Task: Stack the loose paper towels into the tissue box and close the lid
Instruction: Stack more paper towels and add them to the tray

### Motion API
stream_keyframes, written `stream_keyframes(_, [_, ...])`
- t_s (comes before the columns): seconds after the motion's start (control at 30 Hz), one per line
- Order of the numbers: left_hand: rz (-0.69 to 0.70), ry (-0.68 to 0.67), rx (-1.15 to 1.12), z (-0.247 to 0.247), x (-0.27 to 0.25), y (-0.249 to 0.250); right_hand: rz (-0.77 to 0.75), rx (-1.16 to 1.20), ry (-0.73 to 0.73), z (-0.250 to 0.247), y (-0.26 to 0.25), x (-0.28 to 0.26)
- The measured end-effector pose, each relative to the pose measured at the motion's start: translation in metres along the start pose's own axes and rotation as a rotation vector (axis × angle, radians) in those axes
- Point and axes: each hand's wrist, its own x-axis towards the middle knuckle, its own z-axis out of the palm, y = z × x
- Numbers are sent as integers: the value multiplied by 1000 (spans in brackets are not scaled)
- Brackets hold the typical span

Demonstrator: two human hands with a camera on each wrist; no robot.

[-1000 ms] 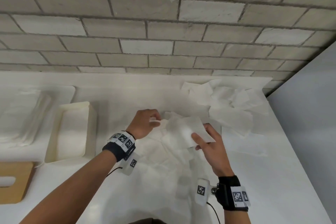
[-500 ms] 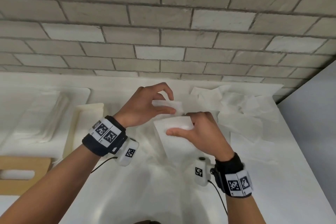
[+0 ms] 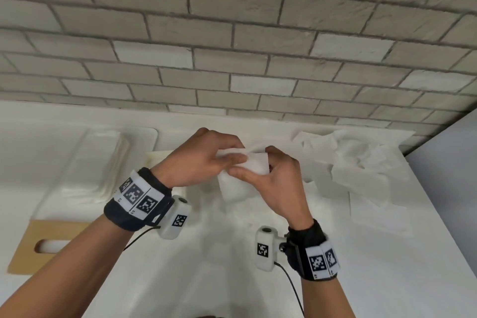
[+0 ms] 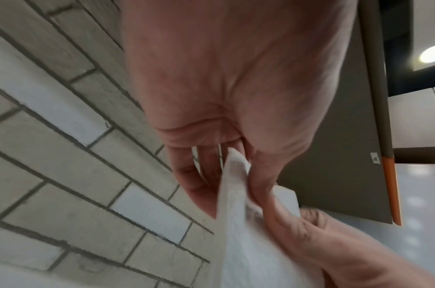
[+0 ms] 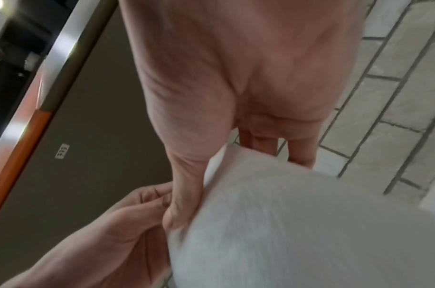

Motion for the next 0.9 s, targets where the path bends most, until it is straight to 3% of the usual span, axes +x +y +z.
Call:
stream_keyframes(0.3, [-21, 206, 106, -77, -41, -82, 118, 425, 125, 123, -5, -68])
stream_keyframes(0.47, [-144, 173, 153, -78, -41, -153, 120, 150, 136, 186, 3, -70])
stream_keyframes(0.7, [-284, 251, 221, -43, -72, -204, 346, -69, 21, 258, 17, -33])
stream_keyframes(0.8, [-271, 132, 267, -24, -83, -210, 454, -118, -90, 272, 22, -31])
stream_keyframes(0.9, [-316, -203, 333, -5, -84, -211, 458, -146, -202, 270, 29, -33])
